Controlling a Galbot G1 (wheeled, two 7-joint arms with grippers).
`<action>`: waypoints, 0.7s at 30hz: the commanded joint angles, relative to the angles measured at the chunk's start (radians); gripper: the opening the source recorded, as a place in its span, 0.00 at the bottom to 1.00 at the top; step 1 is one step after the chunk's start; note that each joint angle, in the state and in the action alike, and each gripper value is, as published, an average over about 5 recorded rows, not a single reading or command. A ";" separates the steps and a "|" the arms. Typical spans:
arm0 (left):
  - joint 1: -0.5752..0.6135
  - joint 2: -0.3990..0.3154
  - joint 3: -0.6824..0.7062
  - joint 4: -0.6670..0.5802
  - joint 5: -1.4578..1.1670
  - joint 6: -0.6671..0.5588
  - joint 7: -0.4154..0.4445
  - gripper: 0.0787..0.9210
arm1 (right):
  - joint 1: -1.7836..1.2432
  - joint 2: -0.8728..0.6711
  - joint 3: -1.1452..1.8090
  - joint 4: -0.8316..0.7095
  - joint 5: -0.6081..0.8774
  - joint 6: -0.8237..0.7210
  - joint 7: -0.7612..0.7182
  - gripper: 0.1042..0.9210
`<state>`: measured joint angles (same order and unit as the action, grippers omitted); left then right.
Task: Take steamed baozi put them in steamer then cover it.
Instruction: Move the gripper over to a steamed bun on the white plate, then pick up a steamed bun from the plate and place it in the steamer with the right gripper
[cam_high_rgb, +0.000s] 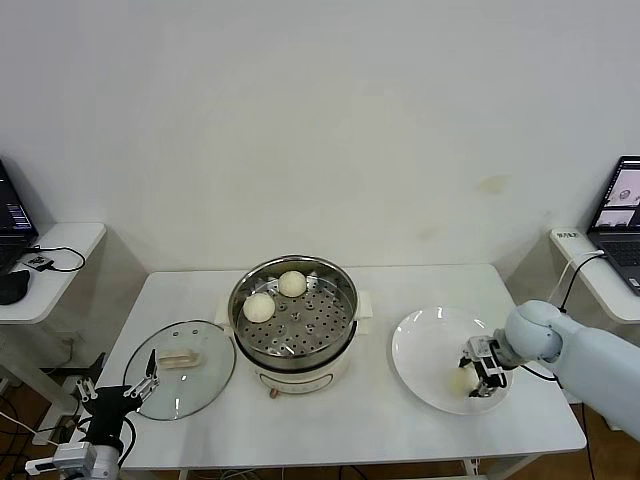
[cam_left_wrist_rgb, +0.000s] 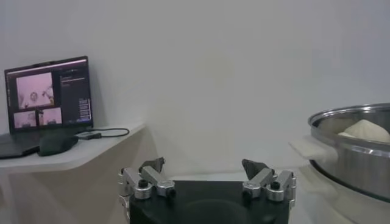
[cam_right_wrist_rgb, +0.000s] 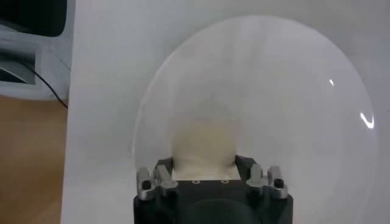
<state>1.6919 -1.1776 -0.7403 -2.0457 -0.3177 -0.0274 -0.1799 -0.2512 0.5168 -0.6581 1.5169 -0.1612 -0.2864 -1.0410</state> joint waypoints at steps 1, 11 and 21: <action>0.000 0.003 -0.001 -0.001 -0.001 0.000 0.000 0.88 | 0.091 -0.006 -0.001 0.012 0.043 -0.004 -0.009 0.65; -0.004 0.008 0.002 -0.003 -0.003 -0.001 0.000 0.88 | 0.491 0.026 -0.152 0.008 0.224 -0.026 -0.019 0.66; -0.007 0.008 0.000 -0.008 -0.003 -0.001 0.000 0.88 | 0.778 0.271 -0.335 -0.023 0.367 -0.065 0.035 0.67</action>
<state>1.6852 -1.1696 -0.7399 -2.0530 -0.3209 -0.0288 -0.1800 0.2258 0.6110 -0.8395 1.5060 0.0678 -0.3327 -1.0347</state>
